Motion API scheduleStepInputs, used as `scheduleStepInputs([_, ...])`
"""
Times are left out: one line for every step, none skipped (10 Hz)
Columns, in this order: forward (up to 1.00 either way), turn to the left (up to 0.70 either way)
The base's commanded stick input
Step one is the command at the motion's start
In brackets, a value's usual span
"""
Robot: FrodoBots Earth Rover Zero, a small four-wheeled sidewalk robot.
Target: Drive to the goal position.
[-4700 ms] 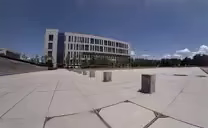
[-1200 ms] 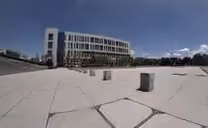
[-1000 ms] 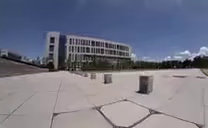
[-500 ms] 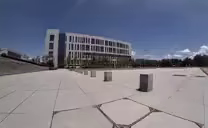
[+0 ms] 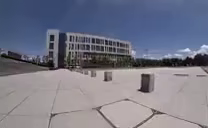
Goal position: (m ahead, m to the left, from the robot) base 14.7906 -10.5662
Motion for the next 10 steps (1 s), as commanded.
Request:
scheduleStepInputs([0.7,0.0])
scheduleStepInputs([0.7,0.0])
scheduleStepInputs([0.7,-0.1])
scheduleStepInputs([0.7,-0.23])
scheduleStepInputs([0.7,-0.29])
scheduleStepInputs([0.7,-0.31])
scheduleStepInputs([0.7,-0.32])
scheduleStepInputs([0.7,-0.29])
scheduleStepInputs([0.7,0.0])
scheduleStepInputs([0.7,0.0])
